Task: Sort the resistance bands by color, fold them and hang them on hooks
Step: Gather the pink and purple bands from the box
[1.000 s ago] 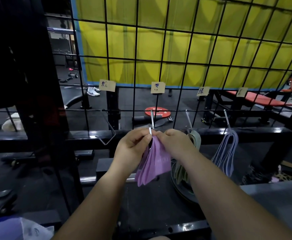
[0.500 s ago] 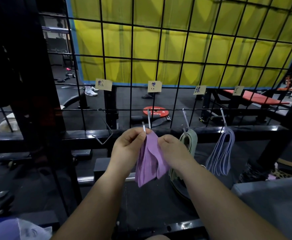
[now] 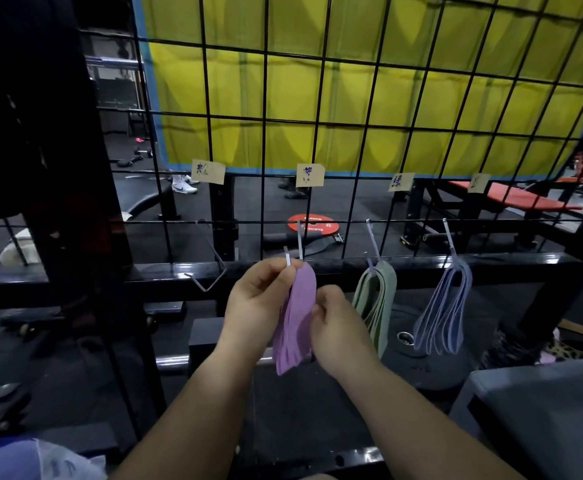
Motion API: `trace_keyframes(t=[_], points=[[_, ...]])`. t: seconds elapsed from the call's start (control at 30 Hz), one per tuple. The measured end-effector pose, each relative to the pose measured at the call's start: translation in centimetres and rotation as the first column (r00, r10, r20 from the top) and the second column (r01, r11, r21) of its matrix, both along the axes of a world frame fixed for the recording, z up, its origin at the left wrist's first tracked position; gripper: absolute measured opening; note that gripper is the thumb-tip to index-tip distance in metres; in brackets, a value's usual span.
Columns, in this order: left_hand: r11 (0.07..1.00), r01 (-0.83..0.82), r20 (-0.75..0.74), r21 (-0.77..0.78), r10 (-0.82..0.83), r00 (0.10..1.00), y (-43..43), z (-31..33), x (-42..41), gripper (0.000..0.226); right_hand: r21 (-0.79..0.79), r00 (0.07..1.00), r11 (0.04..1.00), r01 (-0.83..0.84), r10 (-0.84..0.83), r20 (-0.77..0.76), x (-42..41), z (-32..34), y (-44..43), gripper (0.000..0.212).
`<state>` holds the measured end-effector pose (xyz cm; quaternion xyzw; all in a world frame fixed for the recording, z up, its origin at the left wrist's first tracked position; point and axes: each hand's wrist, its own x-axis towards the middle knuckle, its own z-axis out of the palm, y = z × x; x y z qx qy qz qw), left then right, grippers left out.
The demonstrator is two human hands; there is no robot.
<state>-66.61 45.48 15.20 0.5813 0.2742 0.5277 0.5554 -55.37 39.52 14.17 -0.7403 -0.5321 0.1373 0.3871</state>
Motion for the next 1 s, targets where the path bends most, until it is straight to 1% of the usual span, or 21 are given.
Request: trace_keyframes(t=[0.03, 0.1, 0.2, 0.27, 0.33, 0.4, 0.53, 0.7, 0.87, 0.93, 1.0], points=[[1.0, -0.007, 0.001, -0.002, 0.007, 1.0, 0.0, -0.1, 0.0, 0.016, 0.067, 1.0, 0.998, 0.005, -0.004, -0.008, -0.1, 0.2, 0.1, 0.013], [0.999, -0.031, 0.004, -0.026, 0.031, 1.0, 0.1, -0.2, 0.2, 0.016, 0.154, 0.996, 0.988, 0.001, 0.013, -0.087, -0.1, 0.5, 0.5, 0.018], [0.996, -0.061, -0.005, -0.062, 0.06, 0.998, 0.4, -0.3, 0.5, 0.02, 0.144, 0.966, 0.989, -0.02, 0.056, -0.251, -0.1, 1.1, 1.0, 0.024], [0.994, -0.067, -0.013, -0.091, 0.066, 0.998, 0.7, -0.2, 0.8, 0.024, 0.126, 0.95, 0.992, -0.014, 0.053, -0.309, 0.0, 1.2, 1.2, 0.026], [0.993, -0.054, -0.036, -0.109, 0.05, 0.998, 0.9, 0.1, 1.2, 0.028, 0.113, 0.943, 0.994, -0.012, 0.049, -0.33, -0.1, 1.3, 1.4, 0.026], [0.992, -0.057, -0.038, -0.113, 0.053, 0.998, 0.9, 0.2, 1.6, 0.031, 0.108, 0.947, 0.994, -0.009, 0.043, -0.32, 0.0, 1.2, 1.5, 0.024], [0.99, -0.113, -0.03, -0.089, 0.111, 0.993, 0.4, 0.0, 1.9, 0.025, 0.112, 0.961, 0.994, 0.012, 0.02, -0.276, 0.3, 0.9, 1.5, 0.019], [0.991, -0.129, -0.036, -0.037, 0.127, 0.991, -0.2, -0.5, 1.8, 0.02, 0.015, 0.956, 1.0, -0.02, 0.024, -0.294, 0.7, 0.3, 1.6, 0.025], [0.989, -0.146, -0.018, 0.024, 0.146, 0.989, -1.1, -1.0, 1.8, 0.013, -0.028, 0.939, 0.998, -0.051, 0.039, -0.342, 0.9, -1.0, 1.9, 0.025], [0.987, -0.155, -0.065, 0.044, 0.158, 0.985, -1.1, -1.8, 1.8, 0.02, -0.021, 0.922, 0.998, -0.058, 0.046, -0.384, 1.1, -1.5, 1.9, 0.028], [0.986, -0.154, -0.16, 0.058, 0.161, 0.974, -1.0, -2.7, 1.9, 0.03, -0.006, 0.899, 0.998, -0.066, 0.057, -0.434, 1.3, -1.9, 1.8, 0.026]])
